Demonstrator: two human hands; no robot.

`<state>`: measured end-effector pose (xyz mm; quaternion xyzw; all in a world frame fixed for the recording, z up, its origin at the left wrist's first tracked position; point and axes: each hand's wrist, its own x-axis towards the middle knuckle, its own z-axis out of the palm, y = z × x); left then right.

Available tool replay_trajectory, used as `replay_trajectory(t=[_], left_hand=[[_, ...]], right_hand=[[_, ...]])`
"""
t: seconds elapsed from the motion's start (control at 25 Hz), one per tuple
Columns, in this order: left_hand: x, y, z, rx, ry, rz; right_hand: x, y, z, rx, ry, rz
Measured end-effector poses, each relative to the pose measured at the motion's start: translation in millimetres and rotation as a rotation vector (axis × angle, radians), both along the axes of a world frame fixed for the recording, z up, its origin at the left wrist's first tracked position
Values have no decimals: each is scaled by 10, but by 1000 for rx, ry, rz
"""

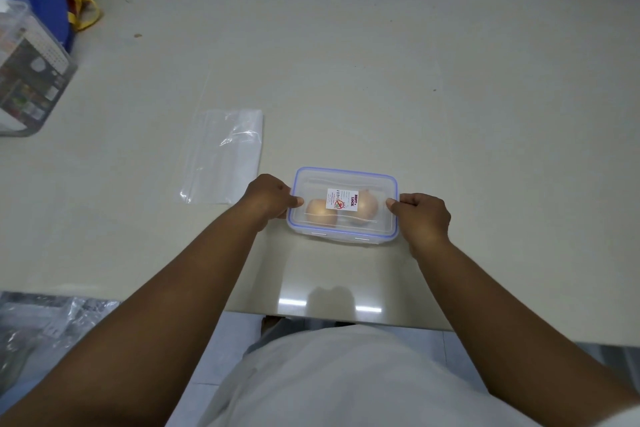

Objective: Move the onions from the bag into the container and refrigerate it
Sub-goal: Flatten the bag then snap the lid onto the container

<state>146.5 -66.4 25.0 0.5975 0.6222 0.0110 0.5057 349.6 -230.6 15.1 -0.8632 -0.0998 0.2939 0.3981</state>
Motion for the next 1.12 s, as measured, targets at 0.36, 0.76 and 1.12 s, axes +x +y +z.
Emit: replay_trajectory(t=[0.36,0.76,1.12], left_hand=[[-39,54,-99,21,-89,6],[-114,81,-182,-6,-152,-83],[-673,-428,-335,-63,-305,-136]], right_hand=[[94,77,-18,14,-49,56],[-190,55,-50,22,-169,-15],[-728,-484,73,172,-216,-214]])
